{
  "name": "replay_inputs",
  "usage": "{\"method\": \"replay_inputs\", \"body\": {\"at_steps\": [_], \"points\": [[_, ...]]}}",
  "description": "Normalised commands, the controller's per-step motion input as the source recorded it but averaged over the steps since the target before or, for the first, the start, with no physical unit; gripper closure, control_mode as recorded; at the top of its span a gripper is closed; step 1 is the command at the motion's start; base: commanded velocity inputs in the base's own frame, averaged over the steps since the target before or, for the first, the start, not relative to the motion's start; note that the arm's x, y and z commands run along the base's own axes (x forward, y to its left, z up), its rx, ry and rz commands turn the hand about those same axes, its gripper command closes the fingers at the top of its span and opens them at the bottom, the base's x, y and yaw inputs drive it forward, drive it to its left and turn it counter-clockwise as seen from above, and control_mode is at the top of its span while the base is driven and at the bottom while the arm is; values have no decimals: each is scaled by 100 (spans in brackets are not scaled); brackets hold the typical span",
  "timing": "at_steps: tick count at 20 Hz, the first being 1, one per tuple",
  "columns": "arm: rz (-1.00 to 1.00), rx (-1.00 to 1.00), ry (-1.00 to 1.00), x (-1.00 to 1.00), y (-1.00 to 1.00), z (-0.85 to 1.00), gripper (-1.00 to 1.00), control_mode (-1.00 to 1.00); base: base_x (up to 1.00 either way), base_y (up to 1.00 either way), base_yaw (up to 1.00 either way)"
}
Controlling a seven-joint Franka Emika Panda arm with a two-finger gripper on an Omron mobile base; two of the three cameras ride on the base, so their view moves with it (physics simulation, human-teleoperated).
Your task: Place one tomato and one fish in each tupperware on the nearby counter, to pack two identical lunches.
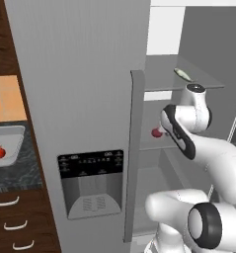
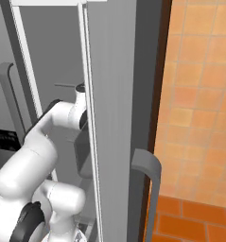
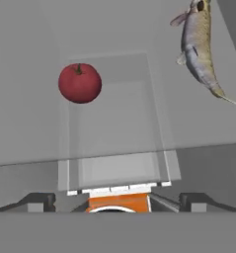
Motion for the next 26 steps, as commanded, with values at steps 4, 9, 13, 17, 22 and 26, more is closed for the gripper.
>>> {"method": "replay_inputs", "body": {"at_steps": [4,9,13,17,22,26], "points": [[9,18,-17,68,31,-6,-100,-100,0,0,0],[9,6,-15,38,1,-30,-100,-100,0,0,0],[0,0,0,57,11,-15,-100,-100,0,0,0],[0,0,3,54,8,-37,-100,-100,0,0,0],[0,0,0,41,0,-46,-100,-100,0,0,0],[0,0,3,10,1,-56,100,-100,0,0,0]]}}
